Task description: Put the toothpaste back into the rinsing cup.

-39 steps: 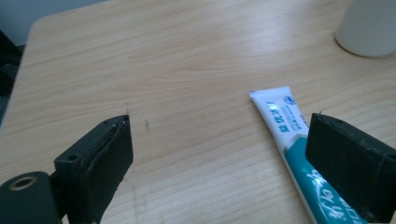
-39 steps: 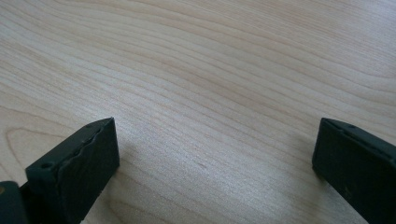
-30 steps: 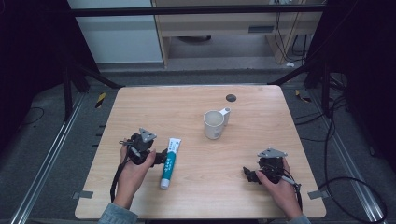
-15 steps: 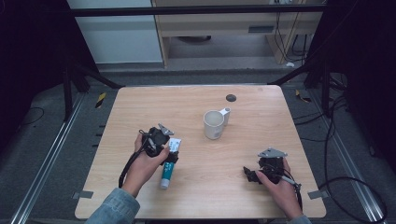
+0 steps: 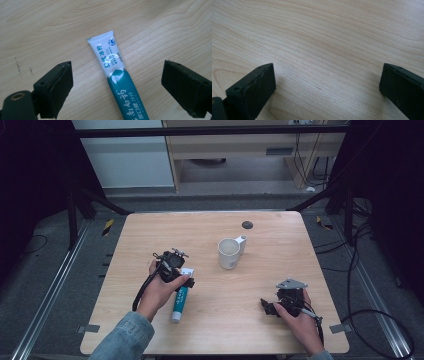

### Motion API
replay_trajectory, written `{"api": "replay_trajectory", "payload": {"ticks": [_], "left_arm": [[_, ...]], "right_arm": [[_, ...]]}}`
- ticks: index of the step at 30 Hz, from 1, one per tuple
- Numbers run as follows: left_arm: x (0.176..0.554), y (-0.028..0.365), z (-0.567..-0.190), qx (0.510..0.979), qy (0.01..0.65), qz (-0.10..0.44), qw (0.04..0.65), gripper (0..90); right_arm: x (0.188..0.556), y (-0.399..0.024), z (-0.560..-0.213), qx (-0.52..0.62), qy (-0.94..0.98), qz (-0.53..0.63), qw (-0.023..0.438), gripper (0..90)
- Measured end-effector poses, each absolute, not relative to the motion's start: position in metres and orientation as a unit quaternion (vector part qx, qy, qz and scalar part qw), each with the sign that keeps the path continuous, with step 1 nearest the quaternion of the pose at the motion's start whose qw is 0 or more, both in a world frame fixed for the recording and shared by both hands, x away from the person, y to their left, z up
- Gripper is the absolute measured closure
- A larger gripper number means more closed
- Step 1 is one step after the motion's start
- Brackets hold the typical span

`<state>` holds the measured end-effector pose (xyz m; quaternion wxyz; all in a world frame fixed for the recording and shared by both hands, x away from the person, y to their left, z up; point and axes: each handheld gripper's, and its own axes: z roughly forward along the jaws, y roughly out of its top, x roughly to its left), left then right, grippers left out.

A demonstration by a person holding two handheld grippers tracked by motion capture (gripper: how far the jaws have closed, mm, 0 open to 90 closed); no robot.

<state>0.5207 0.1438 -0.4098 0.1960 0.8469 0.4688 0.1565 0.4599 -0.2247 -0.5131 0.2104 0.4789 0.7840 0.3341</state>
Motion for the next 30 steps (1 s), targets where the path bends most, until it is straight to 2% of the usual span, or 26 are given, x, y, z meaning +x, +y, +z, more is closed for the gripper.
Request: {"api": "replay_trajectory", "payload": {"ticks": [7, 14, 30], "left_arm": [[0.531, 0.142, -0.414, 0.839, 0.487, 0.144, 0.195, 12.9], [0.538, 0.132, -0.428, 0.851, 0.476, 0.149, 0.167, 13.6], [0.546, 0.131, -0.447, 0.849, 0.489, 0.132, 0.149, 23.0]], "right_arm": [[0.460, -0.225, -0.513, 0.479, 0.784, 0.334, 0.210, 0.6], [0.460, -0.224, -0.513, 0.481, 0.783, 0.335, 0.206, 0.6], [0.459, -0.225, -0.513, 0.481, 0.784, 0.335, 0.206, 0.6]]}}
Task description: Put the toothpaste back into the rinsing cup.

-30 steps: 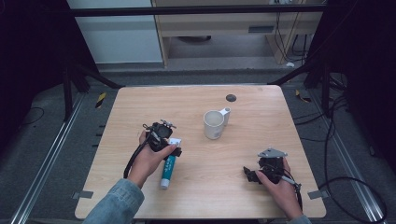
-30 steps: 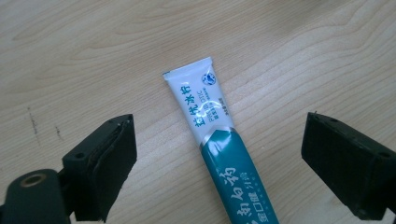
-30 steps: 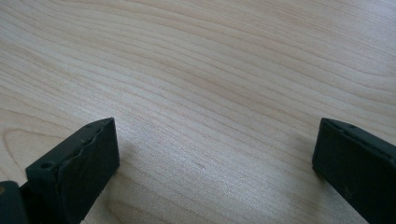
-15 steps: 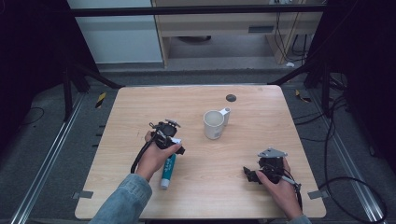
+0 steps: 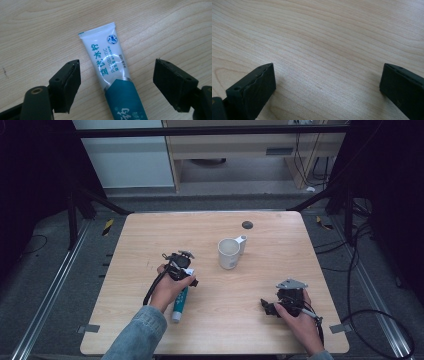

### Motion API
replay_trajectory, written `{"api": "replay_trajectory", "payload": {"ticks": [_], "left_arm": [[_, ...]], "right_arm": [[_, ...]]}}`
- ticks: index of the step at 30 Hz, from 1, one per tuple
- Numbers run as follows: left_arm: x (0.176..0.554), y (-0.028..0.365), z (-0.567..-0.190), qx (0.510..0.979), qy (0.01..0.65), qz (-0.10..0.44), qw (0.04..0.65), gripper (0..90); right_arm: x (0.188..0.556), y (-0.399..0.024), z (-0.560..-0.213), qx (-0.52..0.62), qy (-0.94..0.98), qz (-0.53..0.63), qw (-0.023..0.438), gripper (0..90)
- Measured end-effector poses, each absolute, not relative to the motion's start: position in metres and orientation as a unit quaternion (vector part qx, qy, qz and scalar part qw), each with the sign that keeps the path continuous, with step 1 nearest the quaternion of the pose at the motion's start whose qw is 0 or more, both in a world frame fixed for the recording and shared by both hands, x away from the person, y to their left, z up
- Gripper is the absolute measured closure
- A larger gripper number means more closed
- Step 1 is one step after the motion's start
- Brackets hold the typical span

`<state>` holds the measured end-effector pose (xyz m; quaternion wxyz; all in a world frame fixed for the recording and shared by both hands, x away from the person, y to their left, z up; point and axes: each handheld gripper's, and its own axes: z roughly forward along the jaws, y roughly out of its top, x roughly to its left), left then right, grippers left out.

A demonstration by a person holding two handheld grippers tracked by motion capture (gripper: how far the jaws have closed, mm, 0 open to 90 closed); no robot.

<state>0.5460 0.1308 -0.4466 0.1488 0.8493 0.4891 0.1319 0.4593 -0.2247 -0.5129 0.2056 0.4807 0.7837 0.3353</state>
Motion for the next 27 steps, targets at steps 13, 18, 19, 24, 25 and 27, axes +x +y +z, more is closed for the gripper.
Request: {"api": "replay_trajectory", "payload": {"ticks": [13, 18, 19, 24, 25, 27], "left_arm": [[0.547, 0.138, -0.459, 0.845, 0.504, 0.106, 0.145, 36.9], [0.547, 0.138, -0.463, 0.845, 0.506, 0.099, 0.142, 40.5], [0.547, 0.138, -0.464, 0.844, 0.508, 0.099, 0.141, 42.2], [0.548, 0.139, -0.465, 0.843, 0.510, 0.098, 0.143, 43.3], [0.548, 0.139, -0.465, 0.842, 0.511, 0.097, 0.143, 44.0], [0.548, 0.139, -0.466, 0.842, 0.512, 0.094, 0.142, 44.5]], "right_arm": [[0.459, -0.225, -0.513, 0.480, 0.784, 0.335, 0.205, 0.6], [0.459, -0.225, -0.513, 0.481, 0.784, 0.335, 0.205, 0.6], [0.459, -0.225, -0.513, 0.480, 0.784, 0.335, 0.206, 0.6], [0.459, -0.225, -0.513, 0.480, 0.784, 0.335, 0.205, 0.6], [0.459, -0.225, -0.513, 0.480, 0.784, 0.335, 0.206, 0.6], [0.459, -0.225, -0.513, 0.481, 0.784, 0.335, 0.205, 0.6]]}}
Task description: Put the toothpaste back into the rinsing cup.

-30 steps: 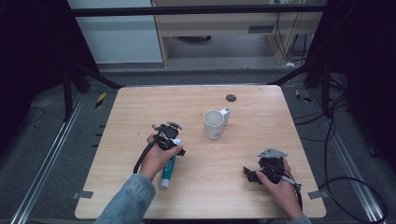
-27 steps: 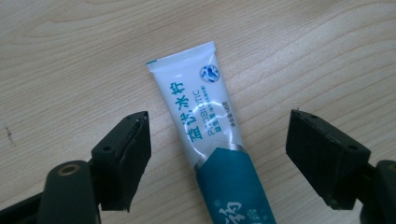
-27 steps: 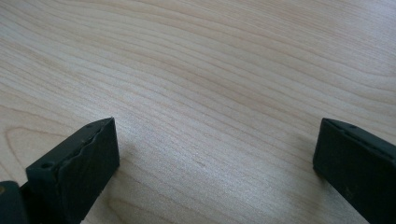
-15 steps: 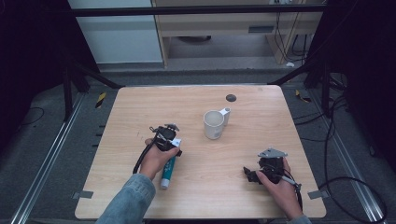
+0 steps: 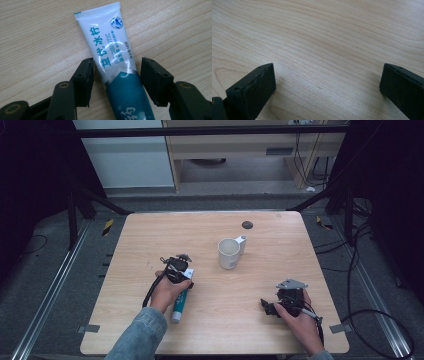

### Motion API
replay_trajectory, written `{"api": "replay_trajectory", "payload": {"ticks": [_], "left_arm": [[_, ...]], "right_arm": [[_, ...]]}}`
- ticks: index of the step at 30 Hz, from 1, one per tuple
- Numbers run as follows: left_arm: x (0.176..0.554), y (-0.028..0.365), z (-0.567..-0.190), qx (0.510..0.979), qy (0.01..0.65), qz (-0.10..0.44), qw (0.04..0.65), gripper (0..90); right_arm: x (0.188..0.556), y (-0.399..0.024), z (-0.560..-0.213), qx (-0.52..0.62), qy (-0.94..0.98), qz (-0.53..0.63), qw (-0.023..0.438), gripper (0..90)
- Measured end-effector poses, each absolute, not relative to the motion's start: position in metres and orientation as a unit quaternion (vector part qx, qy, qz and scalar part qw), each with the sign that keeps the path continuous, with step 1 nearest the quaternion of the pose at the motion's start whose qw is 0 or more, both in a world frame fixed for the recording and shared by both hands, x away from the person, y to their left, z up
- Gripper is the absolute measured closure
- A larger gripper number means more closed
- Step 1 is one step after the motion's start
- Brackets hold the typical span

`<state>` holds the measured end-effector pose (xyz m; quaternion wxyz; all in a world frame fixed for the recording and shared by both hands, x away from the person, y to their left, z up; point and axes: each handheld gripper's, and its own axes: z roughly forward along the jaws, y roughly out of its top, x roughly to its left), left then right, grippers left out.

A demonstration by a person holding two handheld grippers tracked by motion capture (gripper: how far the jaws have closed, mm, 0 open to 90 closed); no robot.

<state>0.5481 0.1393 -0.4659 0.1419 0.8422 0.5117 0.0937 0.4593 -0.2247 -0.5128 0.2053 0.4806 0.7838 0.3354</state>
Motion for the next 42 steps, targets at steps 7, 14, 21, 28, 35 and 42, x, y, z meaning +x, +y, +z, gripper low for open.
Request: {"api": "replay_trajectory", "payload": {"ticks": [7, 14, 21, 28, 35, 42], "left_arm": [[0.548, 0.138, -0.468, 0.843, 0.512, 0.091, 0.137, 46.1], [0.547, 0.133, -0.468, 0.847, 0.504, 0.102, 0.136, 50.5], [0.547, 0.132, -0.467, 0.848, 0.504, 0.091, 0.137, 55.9], [0.545, 0.126, -0.466, 0.861, 0.484, 0.095, 0.126, 60.4], [0.542, 0.125, -0.459, 0.870, 0.462, 0.102, 0.136, 73.0], [0.542, 0.125, -0.457, 0.876, 0.451, 0.101, 0.140, 77.5]], "right_arm": [[0.459, -0.225, -0.513, 0.480, 0.784, 0.335, 0.206, 0.6], [0.459, -0.225, -0.513, 0.480, 0.784, 0.335, 0.205, 0.6], [0.459, -0.225, -0.513, 0.481, 0.784, 0.336, 0.204, 0.6], [0.459, -0.225, -0.513, 0.479, 0.785, 0.336, 0.204, 0.6], [0.459, -0.225, -0.513, 0.479, 0.785, 0.336, 0.204, 0.6], [0.459, -0.225, -0.513, 0.479, 0.785, 0.336, 0.204, 0.6]]}}
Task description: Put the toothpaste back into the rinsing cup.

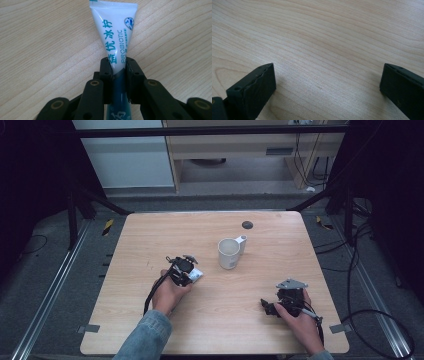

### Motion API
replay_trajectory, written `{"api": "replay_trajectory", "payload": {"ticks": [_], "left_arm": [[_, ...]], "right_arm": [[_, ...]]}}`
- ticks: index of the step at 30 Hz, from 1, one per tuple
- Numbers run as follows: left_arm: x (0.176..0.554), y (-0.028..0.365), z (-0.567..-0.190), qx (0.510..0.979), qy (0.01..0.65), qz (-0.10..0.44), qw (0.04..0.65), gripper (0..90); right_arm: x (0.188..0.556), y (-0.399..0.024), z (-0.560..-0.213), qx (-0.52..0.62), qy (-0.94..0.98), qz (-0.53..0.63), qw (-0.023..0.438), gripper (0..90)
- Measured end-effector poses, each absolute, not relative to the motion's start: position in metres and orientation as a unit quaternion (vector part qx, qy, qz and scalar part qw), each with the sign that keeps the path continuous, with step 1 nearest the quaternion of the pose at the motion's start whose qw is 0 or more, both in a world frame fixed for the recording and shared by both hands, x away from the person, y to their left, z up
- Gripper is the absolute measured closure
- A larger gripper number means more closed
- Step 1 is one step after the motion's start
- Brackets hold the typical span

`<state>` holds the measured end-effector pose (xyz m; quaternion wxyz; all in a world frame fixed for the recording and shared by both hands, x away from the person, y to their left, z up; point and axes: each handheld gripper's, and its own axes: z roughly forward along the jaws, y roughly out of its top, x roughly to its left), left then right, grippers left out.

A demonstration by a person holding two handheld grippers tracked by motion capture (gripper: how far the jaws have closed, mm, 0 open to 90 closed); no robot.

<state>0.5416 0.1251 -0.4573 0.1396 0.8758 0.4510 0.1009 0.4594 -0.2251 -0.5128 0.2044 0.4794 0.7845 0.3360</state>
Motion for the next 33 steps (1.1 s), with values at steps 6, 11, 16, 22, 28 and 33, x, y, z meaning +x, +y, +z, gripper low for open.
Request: {"api": "replay_trajectory", "payload": {"ticks": [6, 11, 16, 22, 28, 33], "left_arm": [[0.541, 0.131, -0.451, 0.872, 0.451, 0.104, 0.155, 78.2], [0.540, 0.141, -0.437, 0.867, 0.455, 0.111, 0.170, 78.5], [0.537, 0.148, -0.422, 0.859, 0.460, 0.113, 0.197, 78.7], [0.534, 0.149, -0.400, 0.855, 0.453, 0.122, 0.220, 78.7], [0.534, 0.145, -0.382, 0.850, 0.448, 0.122, 0.249, 78.6], [0.537, 0.137, -0.374, 0.854, 0.436, 0.121, 0.255, 78.6]], "right_arm": [[0.459, -0.225, -0.513, 0.479, 0.785, 0.336, 0.204, 0.6], [0.459, -0.225, -0.513, 0.479, 0.785, 0.336, 0.204, 0.6], [0.459, -0.225, -0.513, 0.479, 0.785, 0.336, 0.205, 0.6], [0.459, -0.225, -0.513, 0.480, 0.784, 0.336, 0.204, 0.6], [0.459, -0.225, -0.513, 0.479, 0.785, 0.336, 0.204, 0.6], [0.459, -0.225, -0.513, 0.480, 0.784, 0.336, 0.204, 0.6]]}}
